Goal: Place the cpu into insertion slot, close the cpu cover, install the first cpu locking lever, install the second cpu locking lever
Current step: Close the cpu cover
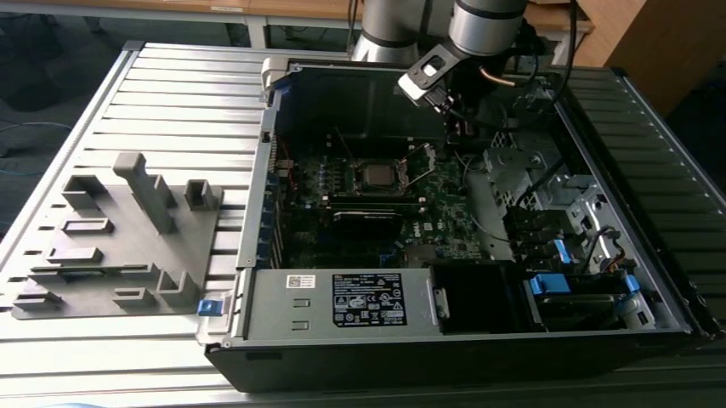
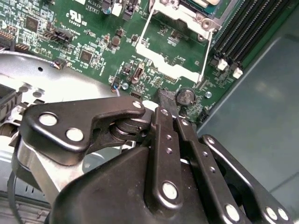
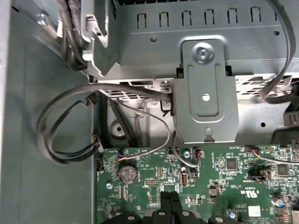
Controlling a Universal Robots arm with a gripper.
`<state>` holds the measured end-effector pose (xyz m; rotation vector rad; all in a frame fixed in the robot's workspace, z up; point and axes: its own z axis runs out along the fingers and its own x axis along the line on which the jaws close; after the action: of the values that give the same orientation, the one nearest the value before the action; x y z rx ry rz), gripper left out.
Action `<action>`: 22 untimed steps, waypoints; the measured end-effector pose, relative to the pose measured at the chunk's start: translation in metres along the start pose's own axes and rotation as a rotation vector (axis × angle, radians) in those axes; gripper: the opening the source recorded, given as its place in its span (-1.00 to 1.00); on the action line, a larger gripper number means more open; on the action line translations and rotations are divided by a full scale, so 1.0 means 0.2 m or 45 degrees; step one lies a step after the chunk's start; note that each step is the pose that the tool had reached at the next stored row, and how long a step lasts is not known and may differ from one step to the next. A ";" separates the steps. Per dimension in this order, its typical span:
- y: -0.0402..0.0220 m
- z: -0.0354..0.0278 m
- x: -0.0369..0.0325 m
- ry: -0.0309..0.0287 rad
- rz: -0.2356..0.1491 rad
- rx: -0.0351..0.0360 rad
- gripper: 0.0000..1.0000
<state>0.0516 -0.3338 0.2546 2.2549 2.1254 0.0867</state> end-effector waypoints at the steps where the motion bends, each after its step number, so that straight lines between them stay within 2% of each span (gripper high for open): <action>1: -0.001 0.009 0.000 -0.0013 0.000 -0.0002 -0.79; 6: -0.004 0.049 -0.001 -0.0095 0.003 -0.0010 -0.79; 12: -0.004 0.052 -0.001 -0.0119 0.003 -0.0004 -0.79; 15: -0.004 0.054 -0.001 -0.0150 0.003 0.0187 -0.79; 22: -0.004 0.054 -0.001 -0.0155 0.002 0.0274 -0.79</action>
<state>0.0515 -0.3339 0.2437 2.2632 2.1284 0.0504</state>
